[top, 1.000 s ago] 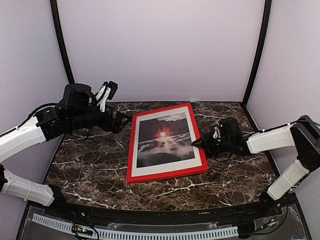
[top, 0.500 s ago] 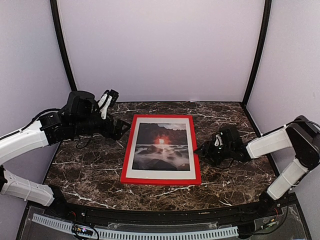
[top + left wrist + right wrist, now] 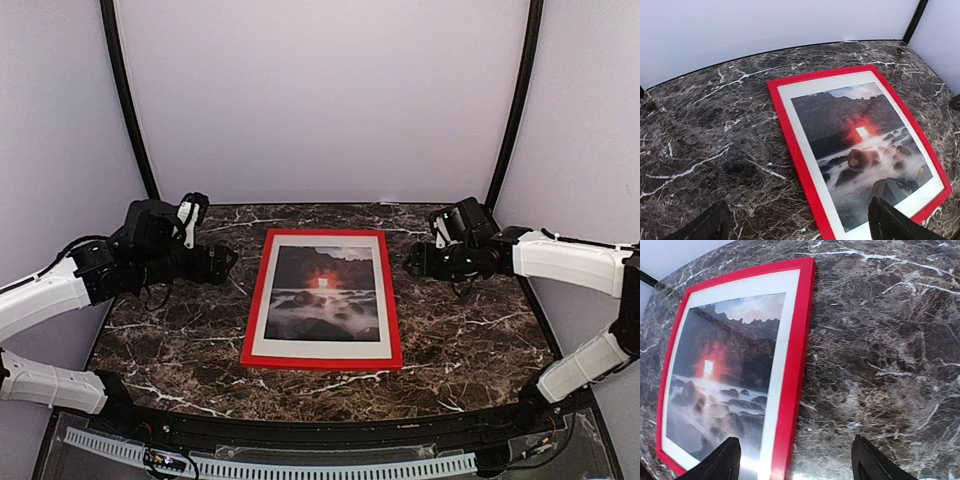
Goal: Put the photo into the frame
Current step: Place the photo frame at the center of the board, then reset both arms
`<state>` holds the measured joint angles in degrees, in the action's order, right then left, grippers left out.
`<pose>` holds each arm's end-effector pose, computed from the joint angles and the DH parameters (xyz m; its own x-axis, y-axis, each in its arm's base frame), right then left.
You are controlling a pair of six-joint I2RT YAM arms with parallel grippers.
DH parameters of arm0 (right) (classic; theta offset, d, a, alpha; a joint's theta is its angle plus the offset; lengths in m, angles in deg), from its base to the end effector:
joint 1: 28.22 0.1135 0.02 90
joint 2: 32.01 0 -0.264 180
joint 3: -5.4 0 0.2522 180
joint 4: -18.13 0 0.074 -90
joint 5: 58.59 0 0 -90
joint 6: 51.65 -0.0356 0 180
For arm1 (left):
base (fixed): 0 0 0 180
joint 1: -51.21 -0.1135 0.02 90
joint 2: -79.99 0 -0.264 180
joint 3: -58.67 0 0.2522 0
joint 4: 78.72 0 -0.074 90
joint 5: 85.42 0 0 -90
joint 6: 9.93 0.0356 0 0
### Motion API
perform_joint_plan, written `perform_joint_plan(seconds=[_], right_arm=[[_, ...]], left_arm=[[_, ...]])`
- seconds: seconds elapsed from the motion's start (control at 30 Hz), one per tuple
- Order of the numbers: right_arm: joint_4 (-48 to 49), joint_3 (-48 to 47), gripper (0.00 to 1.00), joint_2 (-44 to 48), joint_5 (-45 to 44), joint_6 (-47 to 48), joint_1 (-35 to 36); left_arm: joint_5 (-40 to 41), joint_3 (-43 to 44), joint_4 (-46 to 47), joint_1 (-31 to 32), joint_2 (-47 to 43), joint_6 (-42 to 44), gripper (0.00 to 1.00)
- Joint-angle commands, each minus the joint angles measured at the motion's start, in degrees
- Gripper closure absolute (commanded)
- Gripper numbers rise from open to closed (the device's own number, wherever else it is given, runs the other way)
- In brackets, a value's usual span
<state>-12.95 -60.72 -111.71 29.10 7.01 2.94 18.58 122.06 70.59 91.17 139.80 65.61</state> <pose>0.2539 0.1519 0.2370 -0.7699 0.1418 -0.6222 -0.1078 0.9321 0.3458 0.1861 -0.1447 0.3080 -0.4526 0.0632 -0.8895 0.3564 0.9272 -0.1155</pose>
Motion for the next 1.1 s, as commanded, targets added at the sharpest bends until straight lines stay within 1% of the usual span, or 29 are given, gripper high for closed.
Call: perform_joint_plan(seconds=[0.0, 0.17, 0.3, 0.47, 0.57, 0.67, 0.7, 0.83, 1.0, 1.07], right_arm=[[-8.0, -2.3, 0.21, 1.2, -7.1, 9.1, -0.1], [-7.8, -4.4, 0.19, 2.2, -11.2, 13.4, 0.0], [-8.1, -5.9, 0.18, 2.7, -14.9, 15.9, 0.0], [-6.7, -6.3, 0.16, 5.3, -18.7, 18.3, -0.1], [-4.8, -5.5, 0.12, 7.1, -20.5, 18.8, 0.0], [-2.8, -4.1, 0.03, 8.7, -21.7, 19.1, -0.1], [-2.1, -3.5, 0.01, 9.2, -22.3, 19.0, -0.1], [-0.2, -1.3, 0.01, 12.2, -24.3, 19.3, -0.1], [-1.8, 1.0, 0.01, 16.9, -27.2, 18.2, -0.2], [-2.7, 2.4, 0.01, 18.8, -27.1, 17.8, -0.1]], left_arm=[[4.0, -2.5, -0.8, -3.2, -3.2, -3.8, 0.01], [6.2, -4.1, -1.3, -6.8, -6.2, -3.9, 0.01], [9.1, -4.6, -2.3, -8.4, -9.4, -4.0, 0.01], [7.8, -5.4, -1.3, -9.2, -12.5, 0.0, 0.01], [7.3, -4.9, -1.7, -9.3, -13.2, 1.8, 0.01], [6.6, -5.4, -0.6, -9.3, -14.6, 2.5, 0.01], [6.4, -5.5, 0.1, -9.3, -14.9, 2.6, 0.01], [6.3, -7.3, 2.1, -9.3, -17.3, 2.9, 0.01], [8.5, -8.5, 3.1, -9.4, -19.2, 3.0, 0.01], [8.3, -9.5, 3.8, -9.3, -20.0, 2.9, 0.01]])
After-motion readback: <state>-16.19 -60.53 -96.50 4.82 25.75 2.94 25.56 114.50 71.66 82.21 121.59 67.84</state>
